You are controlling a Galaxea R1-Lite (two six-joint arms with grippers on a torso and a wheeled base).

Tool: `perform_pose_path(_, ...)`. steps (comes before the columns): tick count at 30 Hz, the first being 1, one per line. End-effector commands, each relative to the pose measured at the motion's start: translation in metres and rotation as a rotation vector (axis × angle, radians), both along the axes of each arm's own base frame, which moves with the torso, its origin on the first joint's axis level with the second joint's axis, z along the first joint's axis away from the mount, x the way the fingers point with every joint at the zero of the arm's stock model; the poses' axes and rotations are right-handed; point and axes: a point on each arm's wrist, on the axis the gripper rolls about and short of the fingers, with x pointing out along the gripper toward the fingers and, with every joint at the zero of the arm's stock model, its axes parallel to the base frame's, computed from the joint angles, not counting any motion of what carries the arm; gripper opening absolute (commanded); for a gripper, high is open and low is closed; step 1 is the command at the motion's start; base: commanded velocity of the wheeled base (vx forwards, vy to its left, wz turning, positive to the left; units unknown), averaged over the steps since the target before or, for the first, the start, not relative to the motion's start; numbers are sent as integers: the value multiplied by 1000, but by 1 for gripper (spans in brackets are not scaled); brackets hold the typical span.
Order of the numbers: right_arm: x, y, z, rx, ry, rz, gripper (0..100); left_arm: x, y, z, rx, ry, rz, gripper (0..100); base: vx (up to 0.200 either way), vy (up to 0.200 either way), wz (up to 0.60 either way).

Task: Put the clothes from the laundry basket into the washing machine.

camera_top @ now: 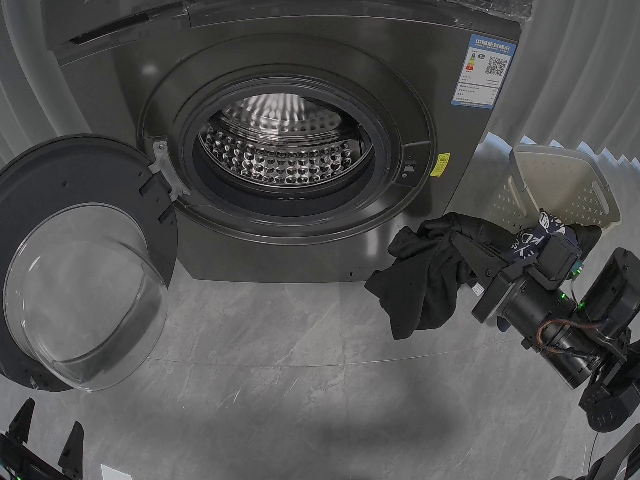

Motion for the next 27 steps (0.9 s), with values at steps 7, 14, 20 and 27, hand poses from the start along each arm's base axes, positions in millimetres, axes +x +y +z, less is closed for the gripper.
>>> perform_pose_path(7,-3,-3,1,7,0,-1,0,0,0,-5,1,1,1,100,0,29,0)
perform_pose_path(14,-4,-3,0,2,6,2,0,0,0,-5,1,2,1,100,0,0,0)
perform_pose_path(20,-7,0,-2,-5,9,18,0,0,0,-5,2,1,1,100,0,-167,0)
perform_pose_path(27,-9,7,-2,-6,8,47,0,0,0,-5,10,1,0,100,0,0,0)
